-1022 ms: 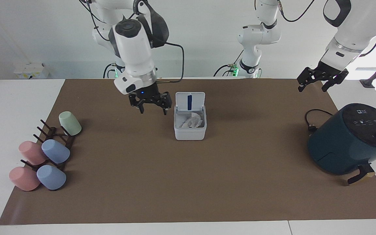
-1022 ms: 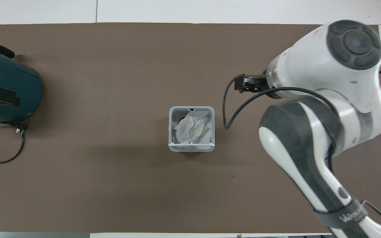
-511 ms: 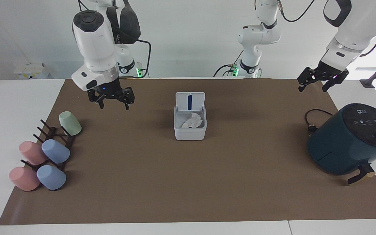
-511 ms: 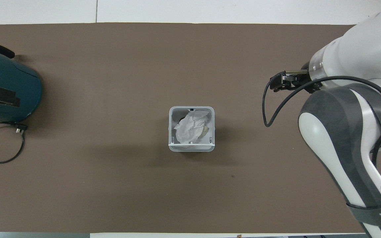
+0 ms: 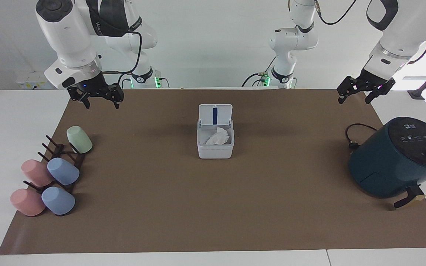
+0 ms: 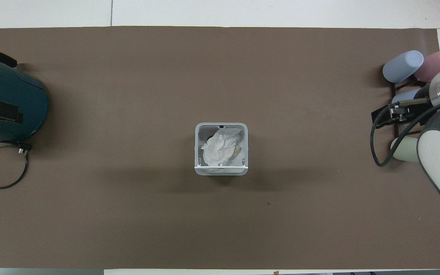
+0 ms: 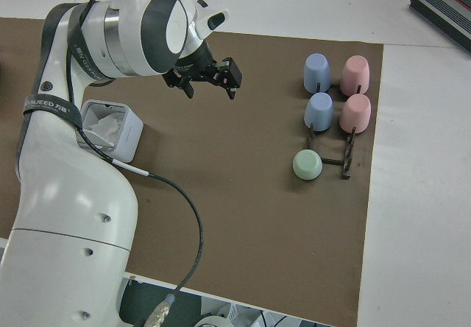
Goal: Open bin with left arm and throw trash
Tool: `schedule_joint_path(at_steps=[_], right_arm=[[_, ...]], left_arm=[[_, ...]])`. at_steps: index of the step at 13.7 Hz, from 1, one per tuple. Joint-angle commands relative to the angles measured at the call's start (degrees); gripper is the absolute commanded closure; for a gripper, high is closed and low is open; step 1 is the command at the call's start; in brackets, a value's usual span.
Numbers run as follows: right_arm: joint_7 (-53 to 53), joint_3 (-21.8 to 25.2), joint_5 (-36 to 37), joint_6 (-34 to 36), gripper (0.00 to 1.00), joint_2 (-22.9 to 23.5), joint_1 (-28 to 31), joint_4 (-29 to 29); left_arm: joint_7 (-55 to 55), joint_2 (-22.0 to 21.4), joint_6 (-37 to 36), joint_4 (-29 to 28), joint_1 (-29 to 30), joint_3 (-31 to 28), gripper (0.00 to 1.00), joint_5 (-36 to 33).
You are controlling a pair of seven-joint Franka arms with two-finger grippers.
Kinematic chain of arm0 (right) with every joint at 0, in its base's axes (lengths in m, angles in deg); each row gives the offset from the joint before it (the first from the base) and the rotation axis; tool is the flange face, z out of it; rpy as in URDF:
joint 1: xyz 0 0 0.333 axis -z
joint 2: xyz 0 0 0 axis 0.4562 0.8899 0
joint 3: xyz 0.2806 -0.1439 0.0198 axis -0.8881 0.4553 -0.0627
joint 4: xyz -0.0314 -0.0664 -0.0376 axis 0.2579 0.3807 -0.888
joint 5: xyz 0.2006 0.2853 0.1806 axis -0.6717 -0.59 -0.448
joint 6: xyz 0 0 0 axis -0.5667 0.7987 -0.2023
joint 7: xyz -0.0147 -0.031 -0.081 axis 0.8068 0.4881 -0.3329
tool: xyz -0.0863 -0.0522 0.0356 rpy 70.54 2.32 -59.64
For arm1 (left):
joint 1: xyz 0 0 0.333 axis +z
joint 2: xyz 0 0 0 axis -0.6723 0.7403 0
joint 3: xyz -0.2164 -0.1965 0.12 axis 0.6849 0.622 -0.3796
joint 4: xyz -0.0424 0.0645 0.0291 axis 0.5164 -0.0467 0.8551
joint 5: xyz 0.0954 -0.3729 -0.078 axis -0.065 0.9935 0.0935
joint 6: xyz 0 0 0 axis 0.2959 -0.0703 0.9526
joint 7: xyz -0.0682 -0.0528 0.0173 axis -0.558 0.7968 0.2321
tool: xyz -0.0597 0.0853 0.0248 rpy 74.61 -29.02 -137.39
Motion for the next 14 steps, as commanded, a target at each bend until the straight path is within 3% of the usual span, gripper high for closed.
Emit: schedule_joint_path(at_steps=[1,14], right_arm=[[1.02,1.58,-1.28,-0.39,0.0,-1.27,0.36,1.87],[1.11,3.61,-1.98,-0.65,0.0,-1.19,0.45,1.44]], left_arm=[[0.53,-0.64,0.56,-0.6,0.48,0.53,0.0,-1.25],[0.71,-0.64,0.92,-0.6,0.57,0.53,0.0,-1.25]])
